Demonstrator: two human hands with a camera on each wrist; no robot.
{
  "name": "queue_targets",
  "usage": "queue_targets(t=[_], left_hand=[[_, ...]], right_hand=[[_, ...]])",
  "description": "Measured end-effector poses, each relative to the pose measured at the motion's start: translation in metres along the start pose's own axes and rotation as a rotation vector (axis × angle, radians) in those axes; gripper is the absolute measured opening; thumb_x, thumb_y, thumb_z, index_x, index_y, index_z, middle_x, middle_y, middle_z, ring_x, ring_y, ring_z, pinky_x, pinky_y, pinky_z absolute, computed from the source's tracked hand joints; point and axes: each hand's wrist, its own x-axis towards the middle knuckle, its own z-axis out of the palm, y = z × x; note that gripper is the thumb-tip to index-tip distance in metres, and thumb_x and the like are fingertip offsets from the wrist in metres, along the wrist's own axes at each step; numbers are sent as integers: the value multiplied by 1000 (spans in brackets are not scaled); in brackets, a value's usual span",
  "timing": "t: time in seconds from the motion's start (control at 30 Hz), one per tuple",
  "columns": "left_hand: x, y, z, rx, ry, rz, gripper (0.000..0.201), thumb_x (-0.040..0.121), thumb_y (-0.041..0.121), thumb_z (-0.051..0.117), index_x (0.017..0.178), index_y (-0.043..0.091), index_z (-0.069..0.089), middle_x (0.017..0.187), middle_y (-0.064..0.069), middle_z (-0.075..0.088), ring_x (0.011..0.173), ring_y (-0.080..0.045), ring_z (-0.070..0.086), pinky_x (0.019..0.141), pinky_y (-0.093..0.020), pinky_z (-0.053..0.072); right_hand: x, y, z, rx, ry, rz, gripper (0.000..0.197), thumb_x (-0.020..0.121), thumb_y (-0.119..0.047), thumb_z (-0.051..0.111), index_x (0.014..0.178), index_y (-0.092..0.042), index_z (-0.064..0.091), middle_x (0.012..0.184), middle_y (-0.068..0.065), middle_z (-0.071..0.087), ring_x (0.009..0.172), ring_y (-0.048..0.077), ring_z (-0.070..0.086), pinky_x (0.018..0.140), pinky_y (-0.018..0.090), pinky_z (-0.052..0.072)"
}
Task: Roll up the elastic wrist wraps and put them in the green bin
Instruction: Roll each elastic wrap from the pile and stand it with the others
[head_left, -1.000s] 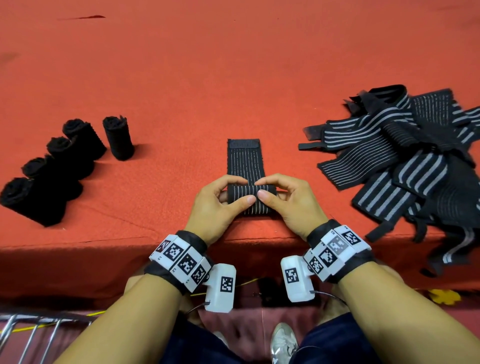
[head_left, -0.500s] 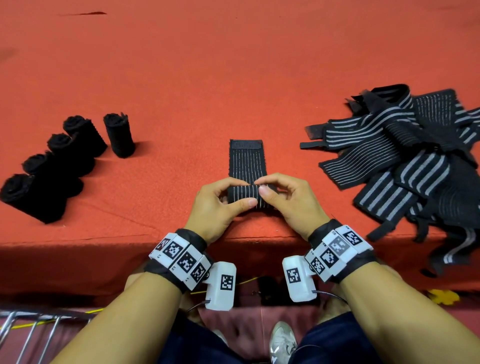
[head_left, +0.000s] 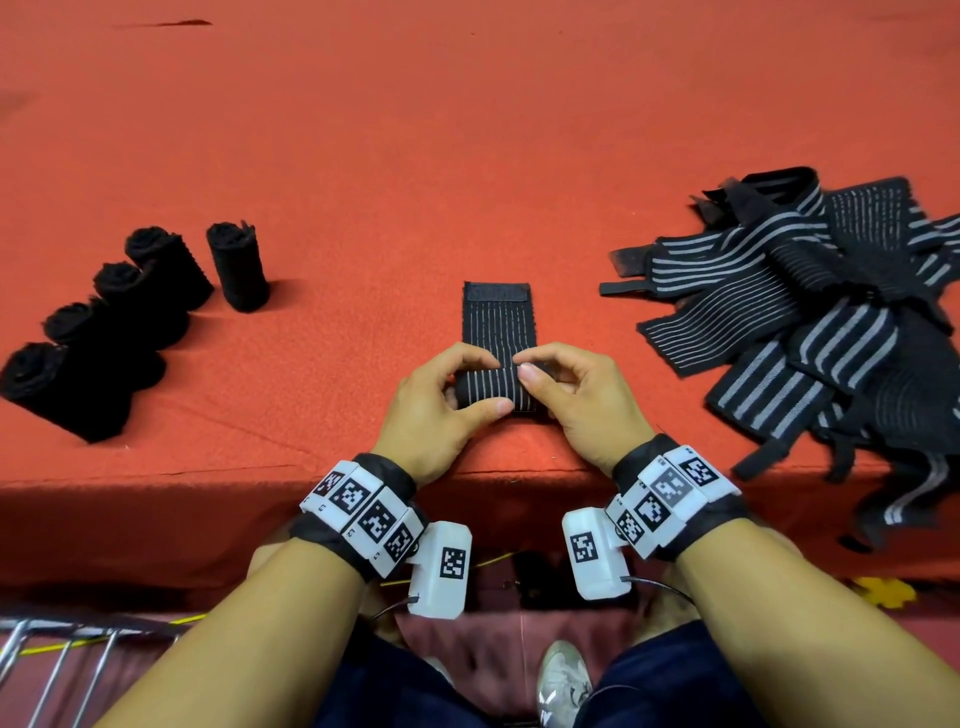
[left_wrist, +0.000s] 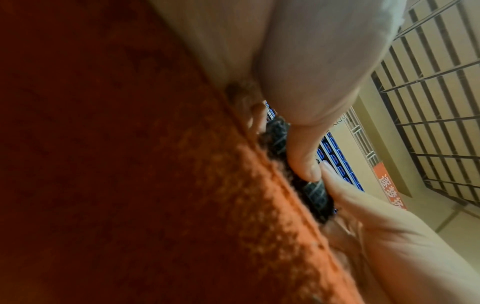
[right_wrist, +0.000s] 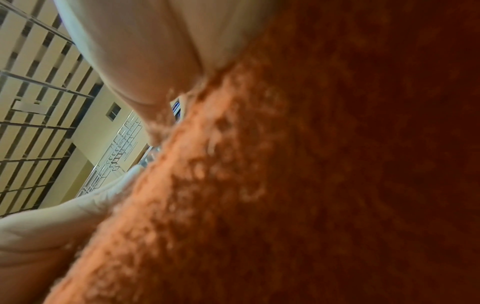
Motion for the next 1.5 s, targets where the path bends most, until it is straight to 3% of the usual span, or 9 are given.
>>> queue_targets(t=[0.23, 0.37, 0.47, 0.67, 0.87, 0.97, 1.1, 1.23, 1.5], left_hand=[[5, 2, 2, 18, 32, -69, 22, 76, 49, 73, 92, 34, 72, 83, 11, 72, 77, -15, 67, 82, -48, 55], [9, 1, 4, 45, 51, -91, 24, 80, 55, 69, 92, 34, 71, 82, 13, 72, 77, -11, 67, 83, -47, 55], [8, 1, 5, 43, 64, -86, 39, 70, 68, 66, 98, 41, 65, 84, 13, 72, 74, -9, 64, 81, -46, 56], [4, -3, 2, 53, 39, 12, 47, 64, 58, 77, 107, 45, 65, 110, 13, 67, 103, -11, 65, 96, -45, 52], [9, -1, 2, 104, 40, -74, 15, 83, 35, 82, 95, 35, 73, 90, 15, 74, 82, -11, 68, 84, -33, 54], [13, 1, 2, 127, 52, -82, 6, 87, 38, 76, 91, 36, 74, 87, 16, 74, 82, 1, 66, 78, -23, 48], [18, -2, 3, 134, 50, -103, 9, 89, 46, 72, 92, 38, 74, 87, 19, 74, 85, 2, 67, 81, -26, 51], [13, -10, 5, 169, 24, -47, 44, 73, 58, 74, 114, 45, 65, 107, 16, 68, 90, -8, 63, 87, -35, 53], [9, -2, 2, 194, 4, -37, 38, 80, 40, 83, 114, 41, 69, 107, 20, 71, 101, -3, 66, 96, -34, 51]], right_hand=[[-3, 0, 0, -6, -23, -37, 24, 89, -6, 75, 108, -21, 73, 106, -6, 64, 56, 4, 46, 56, 15, 41], [-1, 0, 2, 4, 4, 11, 22, 89, -17, 72, 107, -28, 70, 74, -8, 63, 56, 17, 45, 58, 31, 45], [1, 1, 4, -46, 60, 8, 14, 84, -34, 69, 98, -32, 68, 80, -1, 62, 68, 17, 54, 69, 45, 54], [5, 6, 5, -194, 108, 38, 13, 92, -35, 65, 84, -26, 69, 62, -7, 50, 58, 7, 44, 62, 33, 41], [2, -3, 5, -207, 108, 61, 10, 93, -33, 69, 87, -28, 75, 93, -7, 69, 79, 12, 64, 79, 34, 52], [-1, -3, 4, -134, 75, -18, 20, 85, -12, 77, 102, -21, 75, 109, -7, 61, 68, 0, 55, 65, 24, 47], [0, 2, 3, -106, 18, 24, 28, 86, -13, 73, 110, -26, 71, 88, -9, 66, 49, 7, 42, 54, 24, 40], [4, 4, 6, -136, 65, 61, 17, 84, -33, 68, 101, -33, 71, 89, -3, 73, 67, 36, 65, 73, 45, 58], [4, 2, 7, -231, 121, 35, 12, 96, -29, 63, 103, -27, 73, 93, -11, 74, 85, 11, 68, 85, 39, 55]])
